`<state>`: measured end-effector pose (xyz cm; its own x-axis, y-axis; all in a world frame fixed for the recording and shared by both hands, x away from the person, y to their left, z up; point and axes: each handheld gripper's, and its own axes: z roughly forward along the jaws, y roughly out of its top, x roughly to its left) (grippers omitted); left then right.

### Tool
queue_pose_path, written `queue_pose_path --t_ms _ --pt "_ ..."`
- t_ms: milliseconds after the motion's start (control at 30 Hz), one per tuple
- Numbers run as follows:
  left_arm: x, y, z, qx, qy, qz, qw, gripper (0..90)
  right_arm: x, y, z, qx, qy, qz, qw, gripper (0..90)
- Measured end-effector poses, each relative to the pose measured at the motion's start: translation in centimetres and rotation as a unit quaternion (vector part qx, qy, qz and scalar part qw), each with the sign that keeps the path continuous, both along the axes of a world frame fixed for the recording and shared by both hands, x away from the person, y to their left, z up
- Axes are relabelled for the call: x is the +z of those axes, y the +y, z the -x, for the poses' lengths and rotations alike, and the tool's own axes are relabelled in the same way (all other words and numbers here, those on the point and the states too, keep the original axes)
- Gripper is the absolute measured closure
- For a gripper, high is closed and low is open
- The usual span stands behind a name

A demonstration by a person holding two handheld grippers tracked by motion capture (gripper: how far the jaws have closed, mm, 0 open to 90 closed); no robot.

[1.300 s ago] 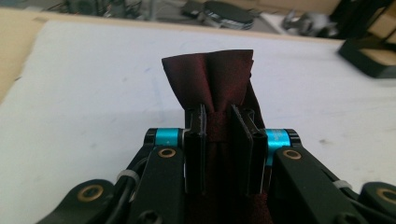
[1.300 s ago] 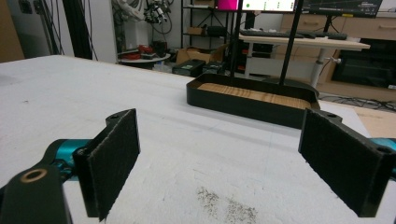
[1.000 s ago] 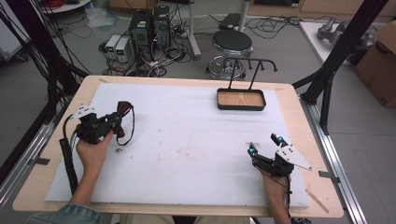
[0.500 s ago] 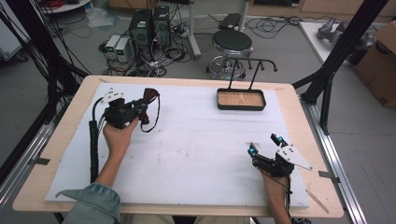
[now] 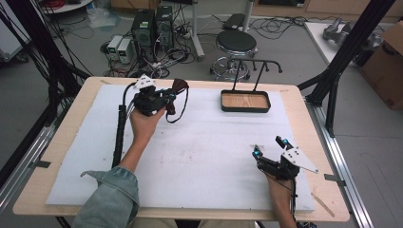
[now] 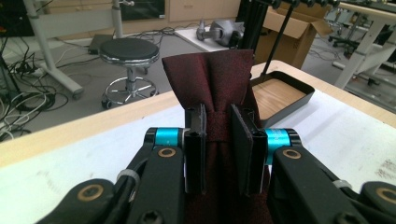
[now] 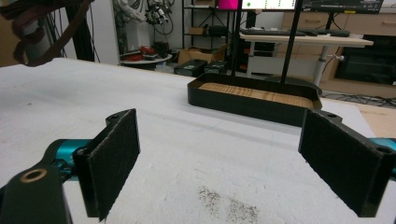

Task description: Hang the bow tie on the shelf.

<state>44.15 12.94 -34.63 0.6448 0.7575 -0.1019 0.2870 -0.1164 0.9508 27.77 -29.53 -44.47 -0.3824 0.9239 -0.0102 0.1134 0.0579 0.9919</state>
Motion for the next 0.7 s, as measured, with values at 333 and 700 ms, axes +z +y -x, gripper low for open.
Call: queue_pose_path --t_ms 333,700 --pt "1.1 -3.3 -1.8 -0.020 -0.020 -0.012 0.9995 75.7 0.0 0.0 0.0 0.000 0.000 0.000 1.0000 11.8" --pt "1.9 -6.0 -4.0 -0.076 -0.057 -0.031 0.9950 75.8 0.0 -0.1 -0.1 0.001 0.003 -0.006 1.0000 11.8"
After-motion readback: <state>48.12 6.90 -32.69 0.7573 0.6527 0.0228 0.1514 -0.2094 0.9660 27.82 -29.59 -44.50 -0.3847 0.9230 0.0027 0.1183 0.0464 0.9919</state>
